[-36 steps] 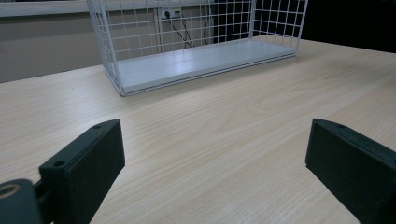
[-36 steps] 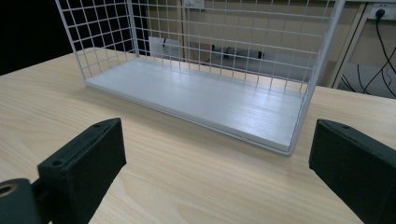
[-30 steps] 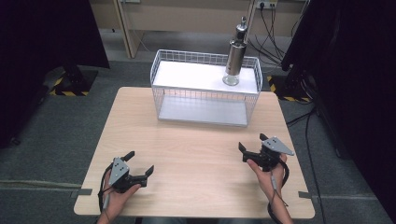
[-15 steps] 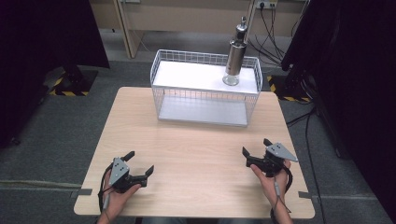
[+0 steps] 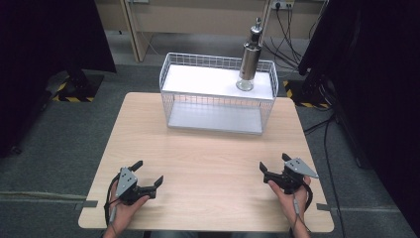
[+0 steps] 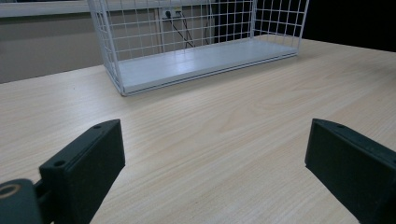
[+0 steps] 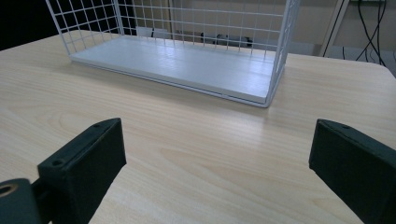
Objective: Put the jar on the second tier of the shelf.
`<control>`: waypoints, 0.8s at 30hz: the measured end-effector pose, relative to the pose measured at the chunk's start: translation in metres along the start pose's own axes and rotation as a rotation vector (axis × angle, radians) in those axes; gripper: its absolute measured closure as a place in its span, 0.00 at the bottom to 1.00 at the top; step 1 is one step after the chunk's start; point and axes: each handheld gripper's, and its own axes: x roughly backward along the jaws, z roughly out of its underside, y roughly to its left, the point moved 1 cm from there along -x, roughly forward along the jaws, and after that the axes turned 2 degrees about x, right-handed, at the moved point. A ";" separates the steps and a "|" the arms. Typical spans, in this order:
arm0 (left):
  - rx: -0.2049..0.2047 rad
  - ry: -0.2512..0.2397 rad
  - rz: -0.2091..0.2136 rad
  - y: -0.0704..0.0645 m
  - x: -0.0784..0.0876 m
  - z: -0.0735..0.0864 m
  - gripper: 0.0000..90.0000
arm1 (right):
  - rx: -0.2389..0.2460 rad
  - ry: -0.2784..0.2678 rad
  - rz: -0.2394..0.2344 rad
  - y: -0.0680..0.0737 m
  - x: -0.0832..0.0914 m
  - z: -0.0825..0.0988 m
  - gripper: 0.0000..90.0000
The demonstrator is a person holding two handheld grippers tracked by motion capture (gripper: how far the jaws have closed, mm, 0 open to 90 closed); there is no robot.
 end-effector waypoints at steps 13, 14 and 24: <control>-0.001 0.000 -0.001 0.000 0.000 0.000 0.05 | -0.019 0.009 0.008 -0.003 0.005 0.011 0.04; 0.000 0.000 -0.001 0.000 0.000 0.000 0.05 | -0.020 0.009 0.009 -0.004 0.006 0.012 0.04; -0.001 0.001 -0.002 0.000 0.000 0.000 0.05 | -0.030 0.014 0.016 -0.006 0.009 0.021 0.04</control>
